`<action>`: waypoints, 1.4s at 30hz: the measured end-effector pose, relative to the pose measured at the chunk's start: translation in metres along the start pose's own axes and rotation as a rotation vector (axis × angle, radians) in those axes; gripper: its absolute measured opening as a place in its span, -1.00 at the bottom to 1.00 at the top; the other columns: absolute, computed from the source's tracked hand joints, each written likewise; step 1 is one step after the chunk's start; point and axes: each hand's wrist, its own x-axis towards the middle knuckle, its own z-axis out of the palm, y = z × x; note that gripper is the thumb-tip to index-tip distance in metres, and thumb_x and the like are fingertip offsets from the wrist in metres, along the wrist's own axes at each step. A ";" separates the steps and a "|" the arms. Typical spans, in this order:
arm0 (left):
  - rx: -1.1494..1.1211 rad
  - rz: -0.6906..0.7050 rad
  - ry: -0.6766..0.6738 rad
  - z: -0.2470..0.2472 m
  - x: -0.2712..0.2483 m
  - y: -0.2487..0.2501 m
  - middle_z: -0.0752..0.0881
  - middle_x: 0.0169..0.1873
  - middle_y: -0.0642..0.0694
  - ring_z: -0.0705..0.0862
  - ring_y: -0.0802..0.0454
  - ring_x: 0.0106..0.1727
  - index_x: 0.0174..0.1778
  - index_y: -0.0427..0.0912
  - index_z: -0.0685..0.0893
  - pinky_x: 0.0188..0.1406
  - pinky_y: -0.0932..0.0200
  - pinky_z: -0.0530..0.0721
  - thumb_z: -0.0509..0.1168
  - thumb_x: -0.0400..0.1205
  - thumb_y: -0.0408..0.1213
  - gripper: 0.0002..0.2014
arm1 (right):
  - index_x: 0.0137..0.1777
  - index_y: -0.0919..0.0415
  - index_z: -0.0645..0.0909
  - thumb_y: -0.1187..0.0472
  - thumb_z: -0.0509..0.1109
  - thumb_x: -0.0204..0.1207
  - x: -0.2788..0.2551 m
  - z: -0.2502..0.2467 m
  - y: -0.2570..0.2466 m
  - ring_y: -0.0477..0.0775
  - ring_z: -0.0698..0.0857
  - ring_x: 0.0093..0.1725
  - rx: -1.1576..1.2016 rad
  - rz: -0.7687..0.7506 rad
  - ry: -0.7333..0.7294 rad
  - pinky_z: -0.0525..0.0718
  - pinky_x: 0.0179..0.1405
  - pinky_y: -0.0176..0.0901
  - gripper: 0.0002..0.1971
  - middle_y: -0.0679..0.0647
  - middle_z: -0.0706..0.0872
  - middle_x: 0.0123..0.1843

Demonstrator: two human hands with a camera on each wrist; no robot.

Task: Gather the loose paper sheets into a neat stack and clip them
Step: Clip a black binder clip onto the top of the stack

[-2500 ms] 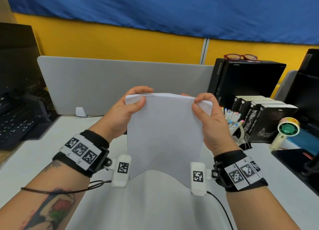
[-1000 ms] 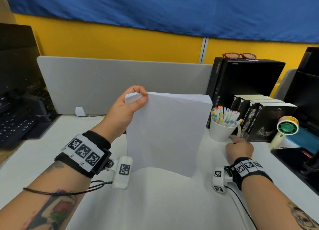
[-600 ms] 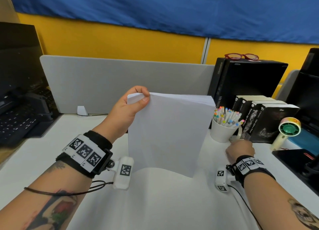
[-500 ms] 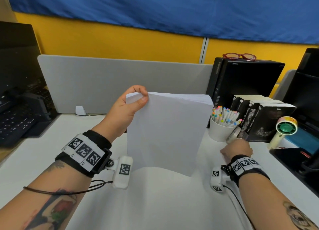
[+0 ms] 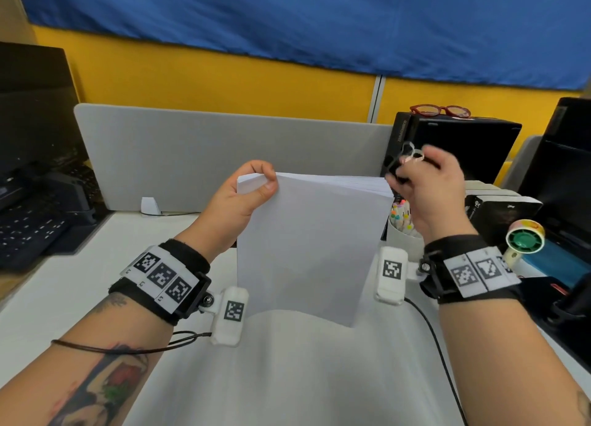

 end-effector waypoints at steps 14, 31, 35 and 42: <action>0.041 0.038 -0.018 -0.004 0.004 -0.003 0.72 -0.10 0.01 0.77 -0.04 -0.09 -0.13 0.10 0.65 -0.22 0.06 0.79 0.39 0.72 -0.39 -0.75 | 0.39 0.21 0.39 0.67 0.33 0.50 -0.072 0.115 -0.043 0.15 0.70 -0.07 0.061 0.085 -0.463 0.79 -0.26 -0.11 -0.46 0.16 0.58 -0.09; -0.050 0.013 -0.088 -0.014 0.010 -0.005 0.82 0.06 -0.10 0.81 -0.10 0.05 0.15 0.07 0.78 0.02 -0.01 0.82 0.46 0.57 -0.37 -0.70 | 0.05 0.25 0.53 0.06 0.15 0.81 -0.073 0.125 -0.027 0.17 0.75 -0.43 0.001 -0.020 -0.471 0.70 -0.62 -0.14 -0.74 0.11 0.61 -0.29; -0.075 -0.016 -0.132 -0.013 0.010 -0.004 0.80 0.26 -0.07 0.78 -0.11 0.27 0.49 -0.05 0.67 0.30 -0.08 0.73 0.42 0.60 -0.41 -0.50 | 0.00 0.19 0.39 -0.09 0.24 0.74 -0.076 0.137 -0.021 0.45 0.80 -0.34 -0.085 -0.063 -0.439 0.72 -0.54 0.01 -0.67 0.23 0.66 -0.33; -0.038 -0.068 -0.056 -0.011 0.007 -0.002 0.90 -0.05 -0.07 0.88 0.02 -0.03 0.13 -0.15 0.82 -0.04 0.14 0.81 0.49 0.57 -0.36 -0.78 | 0.04 0.10 0.56 -0.09 0.39 0.65 -0.077 0.150 -0.013 0.50 0.75 -0.33 -0.157 -0.204 -0.327 0.79 -0.43 0.23 -0.75 0.31 0.61 -0.28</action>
